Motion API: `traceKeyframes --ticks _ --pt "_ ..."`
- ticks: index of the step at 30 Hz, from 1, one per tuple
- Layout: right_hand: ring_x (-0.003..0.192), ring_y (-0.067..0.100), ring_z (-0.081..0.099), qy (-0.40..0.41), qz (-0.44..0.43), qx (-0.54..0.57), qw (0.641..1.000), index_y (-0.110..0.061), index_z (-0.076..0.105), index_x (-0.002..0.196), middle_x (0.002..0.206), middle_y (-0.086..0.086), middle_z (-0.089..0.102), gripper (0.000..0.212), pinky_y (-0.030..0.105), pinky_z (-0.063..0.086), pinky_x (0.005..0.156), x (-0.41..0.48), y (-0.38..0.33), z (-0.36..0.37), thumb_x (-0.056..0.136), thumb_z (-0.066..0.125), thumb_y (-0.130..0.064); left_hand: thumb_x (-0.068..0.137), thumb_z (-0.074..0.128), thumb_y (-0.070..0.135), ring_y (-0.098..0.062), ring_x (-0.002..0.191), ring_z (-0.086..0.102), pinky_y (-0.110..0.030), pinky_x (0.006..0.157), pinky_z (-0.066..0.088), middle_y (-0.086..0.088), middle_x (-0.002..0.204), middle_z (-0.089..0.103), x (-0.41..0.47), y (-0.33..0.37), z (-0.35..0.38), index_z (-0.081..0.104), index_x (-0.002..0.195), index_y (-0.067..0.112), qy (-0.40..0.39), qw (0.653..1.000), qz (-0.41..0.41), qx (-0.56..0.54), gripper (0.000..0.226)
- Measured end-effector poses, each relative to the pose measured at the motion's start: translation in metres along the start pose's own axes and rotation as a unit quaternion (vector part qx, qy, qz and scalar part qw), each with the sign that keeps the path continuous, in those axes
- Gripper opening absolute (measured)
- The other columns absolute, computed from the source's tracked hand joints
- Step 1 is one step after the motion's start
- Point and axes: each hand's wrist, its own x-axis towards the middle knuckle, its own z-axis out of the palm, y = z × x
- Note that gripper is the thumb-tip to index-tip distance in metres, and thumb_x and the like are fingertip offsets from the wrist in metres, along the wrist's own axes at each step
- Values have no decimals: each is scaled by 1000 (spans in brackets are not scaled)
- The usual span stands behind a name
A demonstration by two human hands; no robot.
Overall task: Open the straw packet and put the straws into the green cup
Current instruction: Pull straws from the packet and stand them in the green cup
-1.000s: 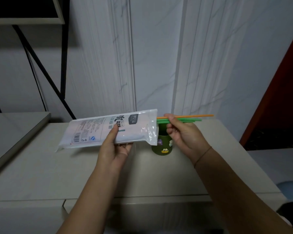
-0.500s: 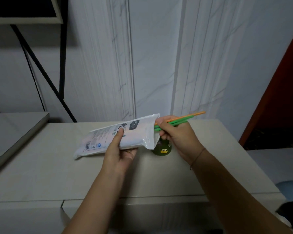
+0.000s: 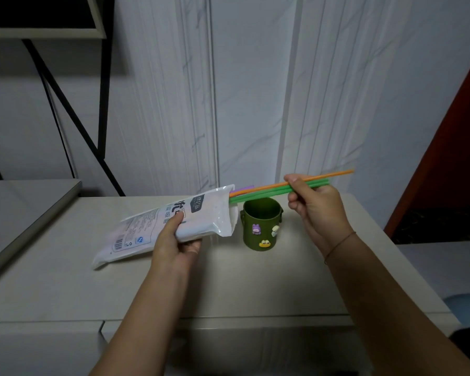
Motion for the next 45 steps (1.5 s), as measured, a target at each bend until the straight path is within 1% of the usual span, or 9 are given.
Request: traceKeyframes --ticks 7,15,19,21,24,30,36,41,45 --pt "55 4 60 -72 35 18 997 -4 66 89 61 -3 67 6 15 52 56 -13 20 21 87 61 -7 82 65 -2 -27 103 66 -51 65 55 -12 112 68 -8 -18 5 52 127 11 4 1000 -16 17 48" --pt "46 6 59 39 -7 6 999 0 62 84 46 -2 61 7 15 51 50 9 -7 -7 88 59 -5 84 65 1 -26 99 66 -45 62 57 -11 95 66 5 12 -3 50 128 9 43 999 29 -2 47" --pt "45 6 60 82 -22 -22 996 -1 63 82 44 -2 61 8 14 51 50 20 -21 -31 87 61 -7 85 64 3 -25 112 63 -41 80 58 -7 96 66 13 25 -8 57 115 9 51 998 36 6 32" --pt "43 6 60 96 -31 -69 993 -2 63 81 46 0 63 8 13 51 49 24 -21 -38 87 61 -7 84 65 3 -24 109 64 -40 73 60 -7 92 67 14 25 -9 58 102 11 49 998 31 11 21" --pt "41 7 60 89 -30 -152 984 -3 64 82 58 10 62 8 15 52 48 26 -14 -39 87 62 -8 83 66 2 -25 102 66 -45 62 57 -8 95 67 11 20 -8 54 119 12 45 998 31 12 38" --pt "51 9 57 6 35 -240 970 3 63 98 68 9 60 16 12 50 48 23 16 -18 90 58 -9 82 66 1 -23 86 66 -46 62 56 -8 95 67 7 9 -5 57 107 11 32 999 18 32 28" --pt "67 12 54 -13 111 -119 987 1 58 101 76 9 56 11 11 53 56 19 26 -12 90 54 -1 81 67 1 -21 85 67 -45 65 56 -7 95 68 5 6 -5 58 95 12 23 999 15 39 20" --pt "37 5 51 17 237 -96 967 1 57 72 54 9 53 17 12 45 39 11 21 -16 89 55 1 81 67 0 -20 89 69 -45 70 57 -6 96 70 3 4 -3 57 96 15 11 999 28 41 23" --pt "36 7 52 -117 303 -182 928 -4 59 75 49 4 56 20 15 41 36 -5 13 -7 91 55 -14 79 69 -1 -21 91 72 -44 73 59 -5 98 74 0 3 -1 57 100 17 -17 998 55 33 31"
